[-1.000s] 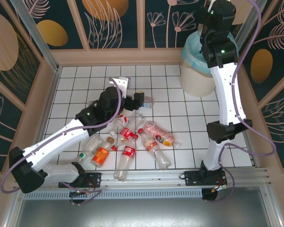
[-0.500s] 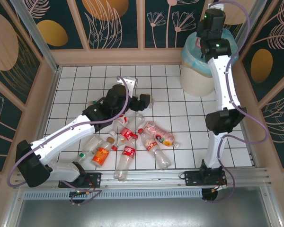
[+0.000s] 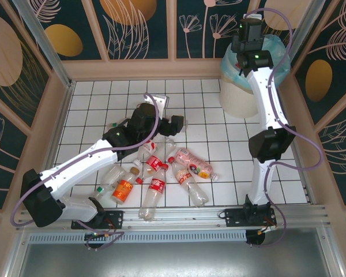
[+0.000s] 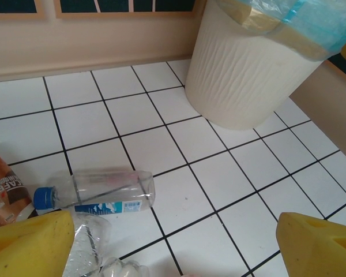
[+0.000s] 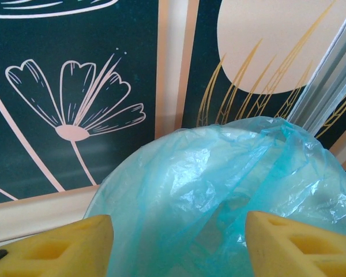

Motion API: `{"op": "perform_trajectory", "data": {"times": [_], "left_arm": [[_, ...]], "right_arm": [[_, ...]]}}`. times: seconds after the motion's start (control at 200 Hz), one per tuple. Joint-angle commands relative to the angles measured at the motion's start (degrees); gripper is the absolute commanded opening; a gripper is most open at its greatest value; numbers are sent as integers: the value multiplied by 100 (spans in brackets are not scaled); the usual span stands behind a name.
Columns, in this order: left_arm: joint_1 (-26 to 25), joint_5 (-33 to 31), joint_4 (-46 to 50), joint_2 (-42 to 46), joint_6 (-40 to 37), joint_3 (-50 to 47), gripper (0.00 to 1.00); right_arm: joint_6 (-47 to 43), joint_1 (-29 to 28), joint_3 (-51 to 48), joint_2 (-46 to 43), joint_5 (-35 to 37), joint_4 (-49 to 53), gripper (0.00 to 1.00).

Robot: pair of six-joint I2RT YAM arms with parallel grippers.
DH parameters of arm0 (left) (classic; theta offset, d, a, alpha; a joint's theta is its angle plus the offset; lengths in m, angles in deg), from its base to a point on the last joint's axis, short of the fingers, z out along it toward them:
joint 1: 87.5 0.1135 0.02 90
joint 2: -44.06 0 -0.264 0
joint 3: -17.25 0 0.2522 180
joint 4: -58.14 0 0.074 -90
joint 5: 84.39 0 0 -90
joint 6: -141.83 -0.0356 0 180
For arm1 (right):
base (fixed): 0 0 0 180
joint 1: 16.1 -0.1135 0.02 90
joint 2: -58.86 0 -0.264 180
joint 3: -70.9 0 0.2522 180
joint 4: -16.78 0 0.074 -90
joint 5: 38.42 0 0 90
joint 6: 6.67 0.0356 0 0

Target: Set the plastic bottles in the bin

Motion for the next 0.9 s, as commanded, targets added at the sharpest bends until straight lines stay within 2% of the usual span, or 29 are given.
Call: {"op": "perform_trajectory", "data": {"times": [0.0, 0.32, 0.53, 0.631, 0.731, 0.896], "left_arm": [[3, -8, 62, -24, -8, 94, 90], [3, -141, 649, 43, 241, 202, 89], [8, -146, 1353, 449, 786, -99, 88], [6, -109, 1723, 712, 1056, -276, 87], [4, -79, 2232, 991, 1372, -381, 85], [10, 365, 2883, 1500, 1819, -767, 81]], "right_arm": [[138, -27, 63, -208, -32, 47, 63], [275, -129, 603, -202, -380, 326, 66], [293, -785, 919, -534, -263, 656, 68], [617, -1263, 593, -858, -107, 902, 68], [1025, -1792, 5, -1208, -301, 1178, 66], [1758, -2722, -2000, -1975, -1203, 902, 63]]}}
